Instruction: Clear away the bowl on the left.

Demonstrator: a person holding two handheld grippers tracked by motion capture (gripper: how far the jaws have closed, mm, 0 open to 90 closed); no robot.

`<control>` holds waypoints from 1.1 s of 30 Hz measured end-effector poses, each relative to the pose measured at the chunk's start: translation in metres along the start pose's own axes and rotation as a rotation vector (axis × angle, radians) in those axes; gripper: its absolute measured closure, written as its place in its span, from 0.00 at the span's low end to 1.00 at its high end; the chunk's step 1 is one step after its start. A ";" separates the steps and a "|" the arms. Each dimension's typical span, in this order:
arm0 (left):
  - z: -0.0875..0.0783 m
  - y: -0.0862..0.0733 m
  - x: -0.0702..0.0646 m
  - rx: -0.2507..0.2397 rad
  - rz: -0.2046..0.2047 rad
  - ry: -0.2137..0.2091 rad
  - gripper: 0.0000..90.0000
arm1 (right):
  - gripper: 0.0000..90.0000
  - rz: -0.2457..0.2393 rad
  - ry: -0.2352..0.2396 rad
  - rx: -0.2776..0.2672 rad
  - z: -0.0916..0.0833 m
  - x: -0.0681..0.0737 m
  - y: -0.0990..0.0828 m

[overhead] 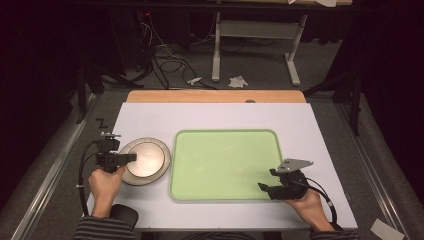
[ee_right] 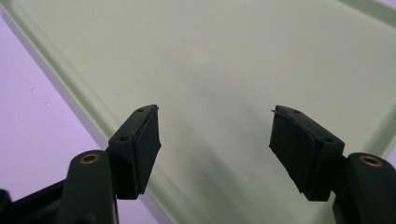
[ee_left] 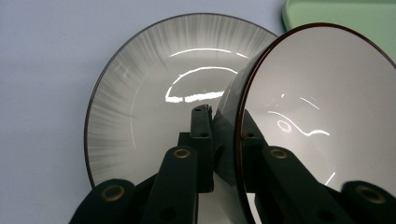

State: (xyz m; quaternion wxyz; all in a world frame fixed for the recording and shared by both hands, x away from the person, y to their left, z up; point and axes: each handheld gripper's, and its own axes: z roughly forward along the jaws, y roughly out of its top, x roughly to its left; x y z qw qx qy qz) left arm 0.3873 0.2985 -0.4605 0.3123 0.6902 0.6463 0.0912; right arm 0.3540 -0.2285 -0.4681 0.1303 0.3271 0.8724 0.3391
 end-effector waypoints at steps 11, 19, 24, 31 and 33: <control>-0.017 0.003 -0.021 -0.092 0.064 -0.035 0.91 | 0.38 0.005 0.002 0.000 0.000 0.000 0.000; -0.017 0.004 -0.037 -0.104 0.106 -0.094 0.91 | 0.38 -0.004 0.003 0.004 0.000 0.000 0.000; -0.019 0.006 -0.048 -0.101 0.139 -0.112 0.91 | 0.38 -0.001 0.005 0.003 0.001 -0.001 0.000; -0.015 0.007 -0.067 -0.080 0.206 -0.132 0.91 | 0.38 -0.014 0.006 0.009 0.001 0.000 0.001; -0.015 0.008 -0.069 -0.079 0.212 -0.134 0.91 | 0.38 -0.008 0.005 0.006 0.001 0.000 0.000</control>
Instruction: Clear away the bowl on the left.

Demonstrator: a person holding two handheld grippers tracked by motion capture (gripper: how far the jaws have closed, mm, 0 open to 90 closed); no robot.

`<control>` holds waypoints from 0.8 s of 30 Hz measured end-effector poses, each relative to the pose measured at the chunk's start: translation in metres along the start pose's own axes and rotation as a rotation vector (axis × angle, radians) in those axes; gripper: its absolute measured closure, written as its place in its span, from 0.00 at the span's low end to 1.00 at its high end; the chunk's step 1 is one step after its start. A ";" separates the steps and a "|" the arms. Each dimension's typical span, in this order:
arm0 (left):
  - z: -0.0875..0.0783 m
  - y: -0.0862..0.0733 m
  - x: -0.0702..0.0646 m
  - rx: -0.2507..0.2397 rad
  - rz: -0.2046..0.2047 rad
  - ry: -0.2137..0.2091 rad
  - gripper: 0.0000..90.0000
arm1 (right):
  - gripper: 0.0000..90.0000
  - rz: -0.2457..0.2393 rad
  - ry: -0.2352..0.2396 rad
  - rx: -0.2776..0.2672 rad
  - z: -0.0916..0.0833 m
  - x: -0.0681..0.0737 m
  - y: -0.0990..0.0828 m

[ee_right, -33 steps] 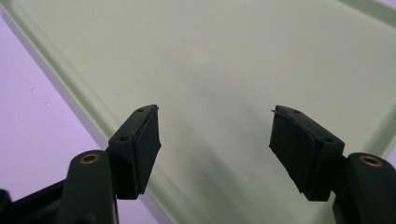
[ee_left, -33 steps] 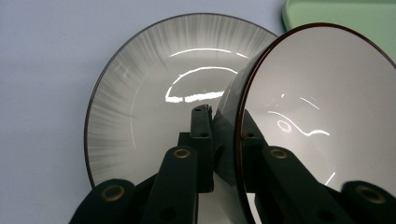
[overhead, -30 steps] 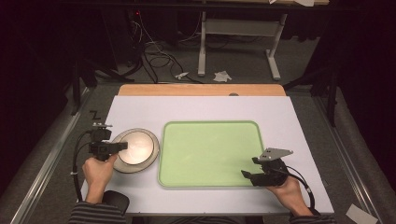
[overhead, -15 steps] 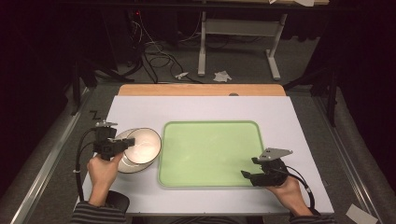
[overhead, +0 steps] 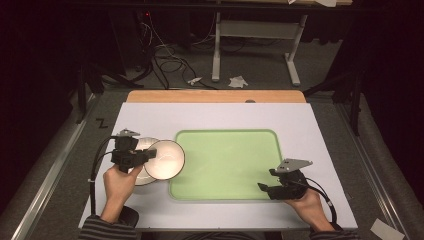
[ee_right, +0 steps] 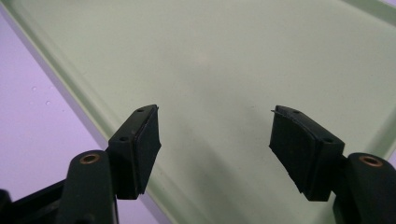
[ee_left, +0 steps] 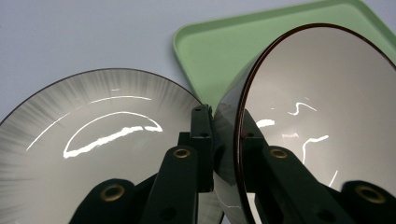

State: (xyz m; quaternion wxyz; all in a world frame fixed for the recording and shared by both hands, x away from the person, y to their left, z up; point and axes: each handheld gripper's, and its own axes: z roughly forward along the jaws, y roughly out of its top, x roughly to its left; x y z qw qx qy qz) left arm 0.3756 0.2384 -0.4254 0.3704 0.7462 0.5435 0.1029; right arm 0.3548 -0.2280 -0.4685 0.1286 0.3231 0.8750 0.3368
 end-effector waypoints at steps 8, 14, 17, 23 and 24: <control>0.003 0.005 -0.016 0.005 0.042 -0.048 0.91 | 0.38 0.007 -0.005 -0.001 0.000 0.000 0.000; 0.007 0.010 -0.026 0.012 0.071 -0.058 0.91 | 0.38 0.009 -0.002 -0.004 -0.001 -0.001 -0.001; 0.009 0.012 -0.032 0.014 0.086 -0.069 0.91 | 0.38 0.009 -0.004 -0.002 0.000 -0.001 0.000; 0.016 0.017 -0.043 0.031 0.122 -0.090 0.91 | 0.38 0.011 -0.006 0.001 -0.001 0.000 -0.001; 0.017 0.018 -0.045 0.033 0.125 -0.091 0.91 | 0.38 0.010 -0.002 -0.003 -0.001 0.000 -0.001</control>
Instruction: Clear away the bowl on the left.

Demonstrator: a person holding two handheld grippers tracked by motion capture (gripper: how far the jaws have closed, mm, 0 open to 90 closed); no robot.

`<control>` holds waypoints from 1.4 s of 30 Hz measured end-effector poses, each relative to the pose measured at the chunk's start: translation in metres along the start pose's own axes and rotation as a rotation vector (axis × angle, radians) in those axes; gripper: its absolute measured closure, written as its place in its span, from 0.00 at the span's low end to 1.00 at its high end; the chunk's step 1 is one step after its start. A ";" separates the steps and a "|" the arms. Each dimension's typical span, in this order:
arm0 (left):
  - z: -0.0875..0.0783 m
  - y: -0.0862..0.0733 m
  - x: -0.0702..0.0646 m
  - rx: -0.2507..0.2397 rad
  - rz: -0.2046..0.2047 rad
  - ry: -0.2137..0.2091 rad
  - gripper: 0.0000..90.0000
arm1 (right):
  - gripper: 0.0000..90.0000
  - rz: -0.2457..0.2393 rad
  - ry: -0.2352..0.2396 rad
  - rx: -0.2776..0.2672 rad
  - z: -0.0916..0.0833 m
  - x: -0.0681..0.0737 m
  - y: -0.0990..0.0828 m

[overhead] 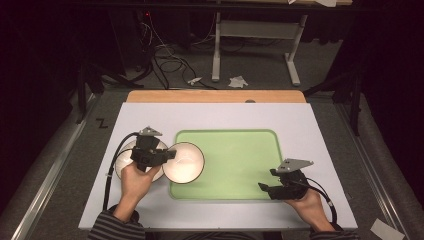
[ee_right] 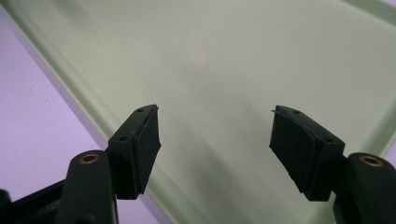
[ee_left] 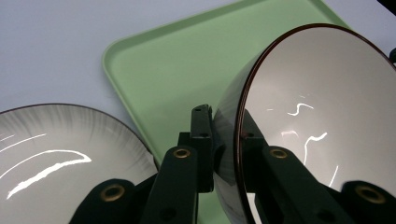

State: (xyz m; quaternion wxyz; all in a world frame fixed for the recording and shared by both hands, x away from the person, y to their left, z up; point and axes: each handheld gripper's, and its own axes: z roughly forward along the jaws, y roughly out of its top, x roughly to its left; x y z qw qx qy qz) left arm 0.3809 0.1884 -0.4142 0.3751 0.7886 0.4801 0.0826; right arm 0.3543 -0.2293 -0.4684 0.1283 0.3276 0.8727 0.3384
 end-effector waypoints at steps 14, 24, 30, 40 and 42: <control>0.014 0.011 -0.013 0.016 0.020 -0.050 0.91 | 0.38 -0.001 0.001 0.000 0.000 0.000 0.000; 0.035 0.028 -0.032 0.045 0.061 -0.094 0.91 | 0.38 0.001 -0.001 0.000 0.000 0.000 0.000; 0.047 0.038 -0.044 0.066 0.087 -0.111 0.91 | 0.38 -0.002 -0.003 0.000 0.000 0.000 0.000; 0.064 0.058 -0.062 0.061 0.110 -0.143 0.91 | 0.38 -0.003 0.003 -0.005 -0.001 0.000 0.000; 0.069 0.062 -0.065 0.066 0.119 -0.142 0.91 | 0.38 -0.004 0.005 -0.004 -0.001 0.000 0.000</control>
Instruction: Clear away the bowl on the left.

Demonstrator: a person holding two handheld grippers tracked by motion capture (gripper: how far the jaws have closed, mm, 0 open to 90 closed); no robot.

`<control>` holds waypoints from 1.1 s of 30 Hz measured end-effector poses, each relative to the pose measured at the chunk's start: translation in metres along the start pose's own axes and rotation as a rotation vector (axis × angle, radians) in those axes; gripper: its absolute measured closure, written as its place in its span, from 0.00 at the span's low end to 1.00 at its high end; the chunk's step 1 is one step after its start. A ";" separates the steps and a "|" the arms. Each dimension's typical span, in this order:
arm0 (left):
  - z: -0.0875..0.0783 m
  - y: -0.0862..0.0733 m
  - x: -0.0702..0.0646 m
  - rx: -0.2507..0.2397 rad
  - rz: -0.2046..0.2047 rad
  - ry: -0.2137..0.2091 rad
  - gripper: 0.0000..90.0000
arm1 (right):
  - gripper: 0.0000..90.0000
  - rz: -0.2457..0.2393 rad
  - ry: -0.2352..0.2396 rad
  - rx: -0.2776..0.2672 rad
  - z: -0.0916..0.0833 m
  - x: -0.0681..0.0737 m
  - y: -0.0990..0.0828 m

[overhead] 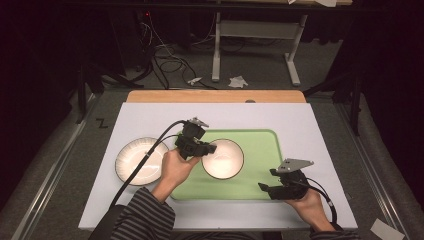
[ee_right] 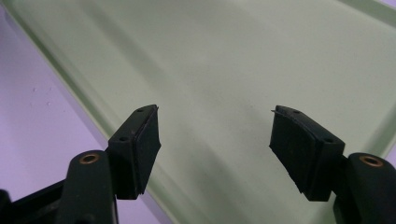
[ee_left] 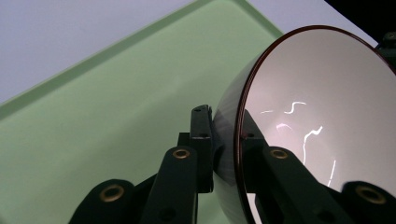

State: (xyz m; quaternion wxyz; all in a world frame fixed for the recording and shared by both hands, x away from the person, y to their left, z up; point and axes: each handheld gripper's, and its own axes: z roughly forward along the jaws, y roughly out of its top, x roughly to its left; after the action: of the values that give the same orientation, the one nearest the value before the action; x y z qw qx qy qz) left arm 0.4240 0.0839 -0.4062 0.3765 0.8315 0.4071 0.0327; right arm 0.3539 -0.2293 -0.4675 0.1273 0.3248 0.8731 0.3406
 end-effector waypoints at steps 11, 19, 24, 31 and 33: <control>0.037 0.010 0.008 0.049 -0.039 0.001 0.91 | 0.38 -0.003 0.002 0.007 0.000 0.000 0.000; 0.054 0.012 0.021 0.073 -0.091 0.024 0.90 | 0.38 -0.014 0.007 0.003 0.000 0.000 -0.001; 0.063 0.010 0.028 0.089 -0.102 0.044 0.89 | 0.38 -0.009 0.003 0.008 0.000 0.001 0.000; 0.076 0.009 0.034 0.103 -0.138 0.049 0.90 | 0.38 -0.009 0.008 0.004 0.000 0.001 0.000; 0.079 0.008 0.035 0.108 -0.142 0.052 0.90 | 0.38 -0.015 0.010 0.011 0.000 0.001 0.000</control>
State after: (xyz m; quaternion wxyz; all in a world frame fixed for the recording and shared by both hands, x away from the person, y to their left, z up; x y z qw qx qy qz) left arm 0.4807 0.0581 -0.4659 0.3217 0.8185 0.4761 0.0053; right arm 0.3534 -0.2288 -0.4679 0.1234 0.3172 0.8781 0.3364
